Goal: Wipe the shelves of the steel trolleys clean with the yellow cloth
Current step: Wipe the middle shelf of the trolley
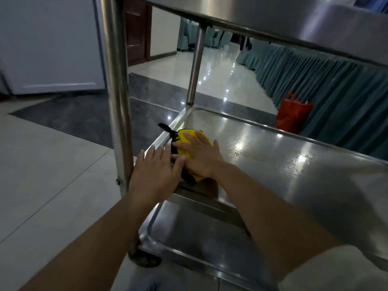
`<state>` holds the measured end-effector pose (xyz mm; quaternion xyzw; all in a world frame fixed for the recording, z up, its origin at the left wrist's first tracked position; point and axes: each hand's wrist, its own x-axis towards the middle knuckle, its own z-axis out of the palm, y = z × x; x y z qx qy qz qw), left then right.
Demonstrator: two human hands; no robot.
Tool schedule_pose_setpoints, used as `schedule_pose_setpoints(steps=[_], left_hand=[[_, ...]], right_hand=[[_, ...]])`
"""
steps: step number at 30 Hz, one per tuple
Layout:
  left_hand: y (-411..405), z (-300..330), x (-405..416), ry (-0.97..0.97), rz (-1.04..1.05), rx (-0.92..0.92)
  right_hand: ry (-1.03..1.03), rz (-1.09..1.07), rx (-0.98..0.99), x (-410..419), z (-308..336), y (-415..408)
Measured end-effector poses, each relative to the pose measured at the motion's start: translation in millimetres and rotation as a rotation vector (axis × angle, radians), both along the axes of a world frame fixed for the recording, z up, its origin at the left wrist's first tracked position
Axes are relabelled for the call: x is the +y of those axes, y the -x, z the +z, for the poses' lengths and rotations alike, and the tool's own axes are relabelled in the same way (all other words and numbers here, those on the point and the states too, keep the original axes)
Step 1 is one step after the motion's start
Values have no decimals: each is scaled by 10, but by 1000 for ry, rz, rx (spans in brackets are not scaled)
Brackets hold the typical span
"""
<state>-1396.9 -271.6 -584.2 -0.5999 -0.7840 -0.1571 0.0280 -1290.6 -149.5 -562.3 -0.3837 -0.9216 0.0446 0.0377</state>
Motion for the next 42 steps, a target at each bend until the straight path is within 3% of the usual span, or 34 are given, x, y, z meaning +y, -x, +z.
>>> schedule_pose_setpoints(steps=[6,13,17,20,26,32,38,42], left_hand=[[-65,33,36,105,17,98],[-104,135,49,284,8,180],[-318,362,70,365,114,105],[-705,403,167,297,-13,111],[-1810,176,491,222,-253,48],[-1891,74,528,85,-266,-28],[-2004,242,411,184,-248,-30],[-2124,486,77,443,-239,-126]], right_hand=[[16,-197,67,147,-101,-398],[7,-492,49,190,-109,-1820],[34,-599,87,86,-104,-2497],[32,-651,116,-12,-95,-2824],[11,-657,156,-114,-52,-3103],[-12,-671,229,-249,14,-3629],[44,-711,216,-702,186,-3955],[197,-683,284,-1218,598,-4049]])
